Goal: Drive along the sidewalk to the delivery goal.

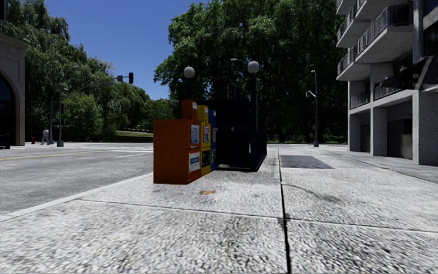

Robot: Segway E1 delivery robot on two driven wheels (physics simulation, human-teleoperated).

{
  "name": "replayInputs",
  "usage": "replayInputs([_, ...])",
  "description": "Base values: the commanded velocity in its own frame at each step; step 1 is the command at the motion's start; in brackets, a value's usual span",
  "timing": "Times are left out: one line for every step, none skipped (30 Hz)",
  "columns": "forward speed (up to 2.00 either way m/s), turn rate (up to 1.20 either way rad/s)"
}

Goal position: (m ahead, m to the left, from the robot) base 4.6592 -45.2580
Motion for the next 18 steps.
replayInputs([2.0,-0.24])
replayInputs([2.0,-0.31])
replayInputs([2.0,-0.31])
replayInputs([2.0,-0.36])
replayInputs([2.0,-0.41])
replayInputs([2.0,-0.45])
replayInputs([2.0,-0.47])
replayInputs([2.0,-0.47])
replayInputs([2.0,-0.47])
replayInputs([2.0,-0.47])
replayInputs([2.0,-0.47])
replayInputs([2.0,-0.47])
replayInputs([2.0,-0.47])
replayInputs([2.0,-0.47])
replayInputs([2.0,-0.47])
replayInputs([2.0,-0.47])
replayInputs([2.0,-0.47])
replayInputs([2.0,-0.47])
